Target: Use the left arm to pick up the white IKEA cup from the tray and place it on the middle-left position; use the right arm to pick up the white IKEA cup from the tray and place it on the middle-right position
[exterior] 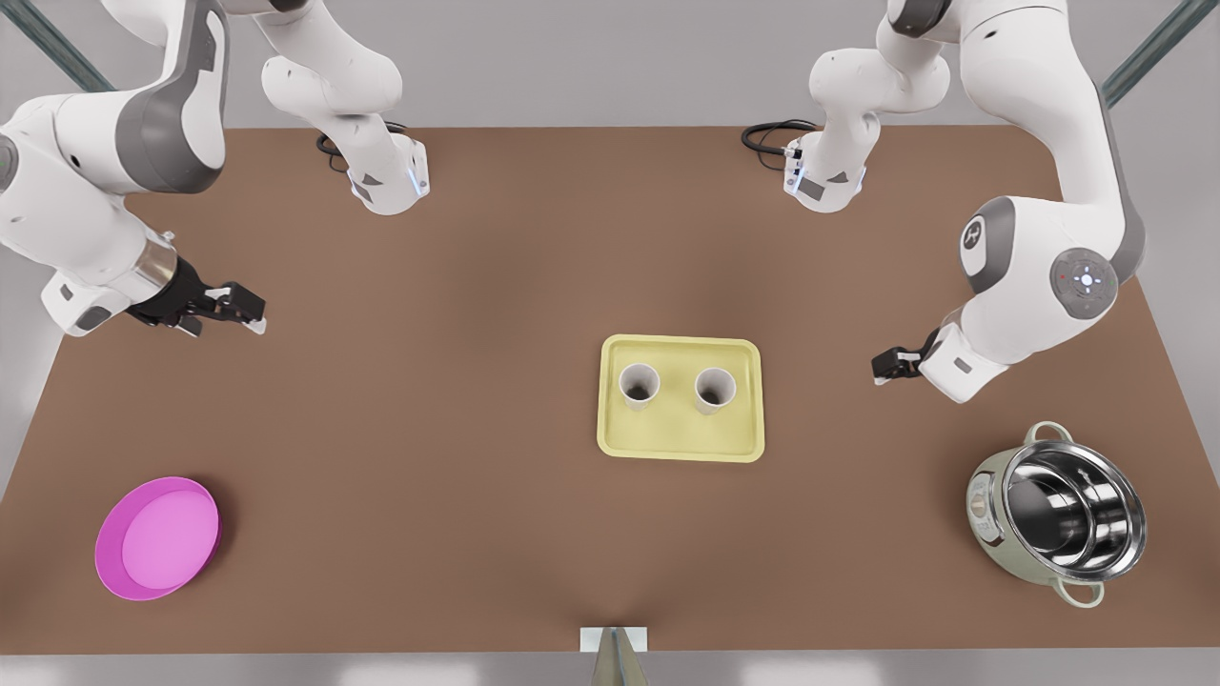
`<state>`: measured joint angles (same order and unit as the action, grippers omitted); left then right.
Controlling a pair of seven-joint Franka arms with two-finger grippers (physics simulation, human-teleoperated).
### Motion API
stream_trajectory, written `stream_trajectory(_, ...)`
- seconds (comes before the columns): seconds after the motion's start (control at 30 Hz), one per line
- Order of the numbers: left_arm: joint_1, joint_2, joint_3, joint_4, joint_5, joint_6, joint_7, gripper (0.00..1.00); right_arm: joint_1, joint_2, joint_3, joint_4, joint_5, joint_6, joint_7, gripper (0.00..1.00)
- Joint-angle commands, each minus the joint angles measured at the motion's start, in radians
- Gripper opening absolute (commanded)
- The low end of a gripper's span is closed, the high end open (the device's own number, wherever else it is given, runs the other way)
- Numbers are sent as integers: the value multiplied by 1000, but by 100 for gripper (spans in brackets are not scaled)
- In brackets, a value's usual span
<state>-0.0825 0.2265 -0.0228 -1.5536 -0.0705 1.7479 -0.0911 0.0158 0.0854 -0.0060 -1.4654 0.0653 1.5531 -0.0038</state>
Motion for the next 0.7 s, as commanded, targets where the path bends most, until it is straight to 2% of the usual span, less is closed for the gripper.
stream_trajectory(0.0, 1, -3, 0, 0, 5, 9, 11, 100, -2, -1, 0, 0, 1, 1, -4, 100)
stream_trajectory(0.1, -3, -12, 0, 3, 6, 4, 25, 100, 7, 2, 11, 0, -6, 4, 4, 100)
stream_trajectory(0.17, 0, -26, 4, 0, -8, -41, 44, 100, 104, 92, 15, 16, -7, 73, 66, 100)
stream_trajectory(0.27, 17, 17, 9, 61, 5, -33, 111, 100, 312, 207, 15, 22, -9, 244, 434, 100)
stream_trajectory(0.37, 47, 13, 15, 63, 3, -42, 123, 100, 492, 419, 15, 108, -9, 450, 764, 100)
stream_trajectory(0.43, 58, 11, 15, 64, 3, -47, 123, 100, 550, 482, 15, 115, -9, 545, 872, 100)
stream_trajectory(0.5, 63, 11, 15, 66, 3, -47, 123, 100, 615, 540, 15, 163, -9, 570, 952, 100)
stream_trajectory(0.67, 63, 13, 15, 70, 1, -45, 123, 100, 682, 588, 15, 162, -7, 578, 970, 100)
